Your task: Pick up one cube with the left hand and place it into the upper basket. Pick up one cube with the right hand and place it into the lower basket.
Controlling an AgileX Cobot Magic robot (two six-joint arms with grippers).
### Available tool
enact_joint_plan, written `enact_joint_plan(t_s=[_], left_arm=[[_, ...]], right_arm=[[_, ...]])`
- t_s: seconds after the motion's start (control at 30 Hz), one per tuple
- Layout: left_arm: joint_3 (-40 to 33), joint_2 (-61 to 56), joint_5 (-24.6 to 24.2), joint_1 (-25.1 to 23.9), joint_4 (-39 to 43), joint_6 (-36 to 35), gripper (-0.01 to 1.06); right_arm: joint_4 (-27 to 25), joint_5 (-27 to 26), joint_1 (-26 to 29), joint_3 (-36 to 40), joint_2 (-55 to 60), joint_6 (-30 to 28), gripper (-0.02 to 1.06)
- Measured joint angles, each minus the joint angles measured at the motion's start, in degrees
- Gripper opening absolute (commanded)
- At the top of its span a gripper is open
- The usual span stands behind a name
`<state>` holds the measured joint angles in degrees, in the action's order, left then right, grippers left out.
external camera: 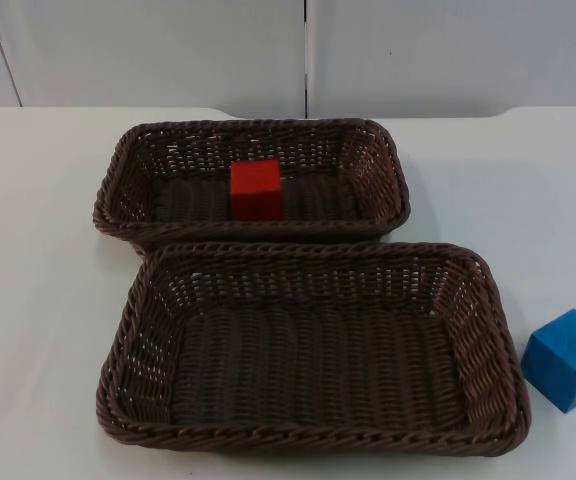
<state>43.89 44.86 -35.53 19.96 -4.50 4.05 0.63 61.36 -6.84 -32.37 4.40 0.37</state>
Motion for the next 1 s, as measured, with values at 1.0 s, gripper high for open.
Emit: enact_joint_plan(t_s=[1.0], left_arm=[[0.00, 0.00, -0.04, 0.00, -0.45, 0.00, 0.92]], right_arm=[[-8.85, -3.46, 0.00, -13.65, 48.19, -10.15, 1.05]])
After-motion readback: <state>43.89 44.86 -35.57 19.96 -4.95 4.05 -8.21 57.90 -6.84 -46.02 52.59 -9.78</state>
